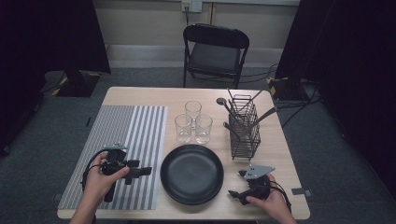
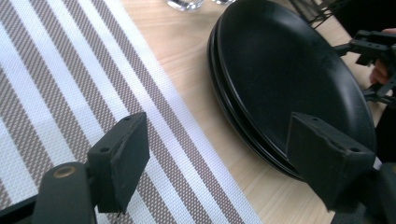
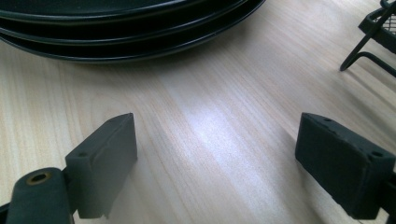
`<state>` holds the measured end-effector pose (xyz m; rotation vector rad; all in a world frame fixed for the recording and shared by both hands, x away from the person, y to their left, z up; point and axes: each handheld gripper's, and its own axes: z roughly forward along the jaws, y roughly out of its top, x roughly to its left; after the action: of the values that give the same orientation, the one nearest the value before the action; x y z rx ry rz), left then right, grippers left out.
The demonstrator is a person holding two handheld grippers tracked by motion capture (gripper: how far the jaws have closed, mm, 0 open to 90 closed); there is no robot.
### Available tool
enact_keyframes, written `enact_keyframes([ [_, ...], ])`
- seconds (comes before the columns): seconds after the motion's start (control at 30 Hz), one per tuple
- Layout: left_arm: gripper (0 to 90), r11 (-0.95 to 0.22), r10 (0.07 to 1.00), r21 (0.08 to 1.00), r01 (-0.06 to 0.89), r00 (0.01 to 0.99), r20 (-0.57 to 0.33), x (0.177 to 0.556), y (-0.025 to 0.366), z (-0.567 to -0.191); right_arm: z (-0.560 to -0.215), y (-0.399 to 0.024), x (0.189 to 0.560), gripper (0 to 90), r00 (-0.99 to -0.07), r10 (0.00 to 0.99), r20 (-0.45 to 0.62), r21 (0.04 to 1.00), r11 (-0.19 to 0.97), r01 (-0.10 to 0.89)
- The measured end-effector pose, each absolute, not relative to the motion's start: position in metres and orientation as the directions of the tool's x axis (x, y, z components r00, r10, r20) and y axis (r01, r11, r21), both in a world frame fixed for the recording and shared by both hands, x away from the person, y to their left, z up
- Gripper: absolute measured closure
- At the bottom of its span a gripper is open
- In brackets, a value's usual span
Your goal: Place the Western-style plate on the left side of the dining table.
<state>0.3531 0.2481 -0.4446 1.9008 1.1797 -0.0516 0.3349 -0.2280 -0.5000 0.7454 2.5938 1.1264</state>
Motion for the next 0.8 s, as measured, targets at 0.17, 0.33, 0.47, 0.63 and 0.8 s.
enact_keyframes([
  [0.17, 21.3, -0.19, 0.712, 0.645, 0.74, 0.556, -0.428, 0.354, 0.248, -0.448, -0.499, -0.23, 0.337, 14.2, -0.848, 0.529, 0.025, 0.732, 0.568, 0.376],
  [0.33, 21.1, -0.196, 0.701, 0.64, 0.743, 0.562, -0.438, 0.355, 0.246, -0.45, -0.493, -0.228, 0.337, 16.3, -0.849, 0.526, 0.053, 0.736, 0.554, 0.389],
  [0.47, 24.1, -0.193, 0.701, 0.643, 0.741, 0.563, -0.438, 0.357, 0.246, -0.449, -0.484, -0.223, 0.338, 17.7, -0.856, 0.515, 0.049, 0.754, 0.543, 0.37],
  [0.63, 23.6, -0.208, 0.695, 0.628, 0.75, 0.565, -0.445, 0.359, 0.24, -0.452, -0.479, -0.217, 0.338, 17.1, -0.865, 0.499, 0.057, 0.759, 0.541, 0.363],
  [0.8, 23.3, -0.221, 0.69, 0.619, 0.754, 0.569, -0.447, 0.36, 0.235, -0.454, -0.475, -0.213, 0.339, 17.5, -0.874, 0.483, 0.049, 0.751, 0.56, 0.351],
])
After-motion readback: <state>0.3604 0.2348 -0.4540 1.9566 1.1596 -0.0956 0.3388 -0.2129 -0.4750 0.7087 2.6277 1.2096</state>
